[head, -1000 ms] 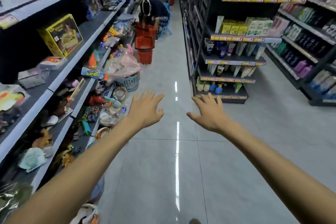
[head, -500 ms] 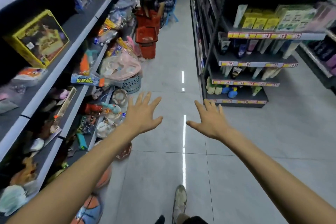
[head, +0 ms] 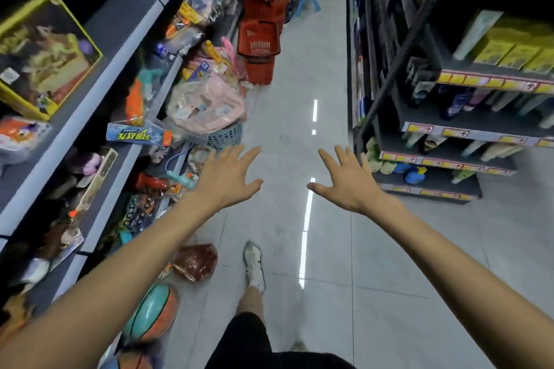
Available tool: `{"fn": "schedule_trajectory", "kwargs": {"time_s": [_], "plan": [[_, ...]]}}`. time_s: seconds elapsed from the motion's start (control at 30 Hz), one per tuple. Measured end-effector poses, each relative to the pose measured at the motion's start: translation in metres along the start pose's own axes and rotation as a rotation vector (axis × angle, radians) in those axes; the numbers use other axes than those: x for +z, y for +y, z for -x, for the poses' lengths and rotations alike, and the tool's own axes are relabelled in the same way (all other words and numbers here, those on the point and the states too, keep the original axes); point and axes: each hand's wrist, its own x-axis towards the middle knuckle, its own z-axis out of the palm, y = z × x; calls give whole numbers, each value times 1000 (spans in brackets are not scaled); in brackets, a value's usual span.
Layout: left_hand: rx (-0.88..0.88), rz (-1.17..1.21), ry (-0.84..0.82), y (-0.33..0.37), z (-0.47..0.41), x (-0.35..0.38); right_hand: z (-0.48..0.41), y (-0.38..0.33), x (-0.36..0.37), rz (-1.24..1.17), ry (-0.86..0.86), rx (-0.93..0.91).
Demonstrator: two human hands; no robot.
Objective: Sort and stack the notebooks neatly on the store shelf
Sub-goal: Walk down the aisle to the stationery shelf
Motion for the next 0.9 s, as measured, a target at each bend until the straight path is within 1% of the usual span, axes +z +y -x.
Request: {"fn": "schedule_trajectory", "kwargs": {"time_s": [0.1, 0.27, 0.43, 0.57, 0.7, 0.9], "plan": [[2, 12, 22, -37, -66, -8, -72, -3, -19, 11, 4, 6], [18, 47, -10, -91, -162, -28, -173, -9, -54, 32, -20, 41], [49, 24, -33, -127, -253, -49, -248, -9, -76, -4, -15, 73], [96, -13, -48, -137, -337, -65, -311, 11, -93, -26, -12, 120], [132, -39, -45, -127, -430, -80, -384, 51, -108, -4, -24, 139], [119, -98, -69, -104, -571, -99, -507, 116, -148, 54, -56, 148]]}}
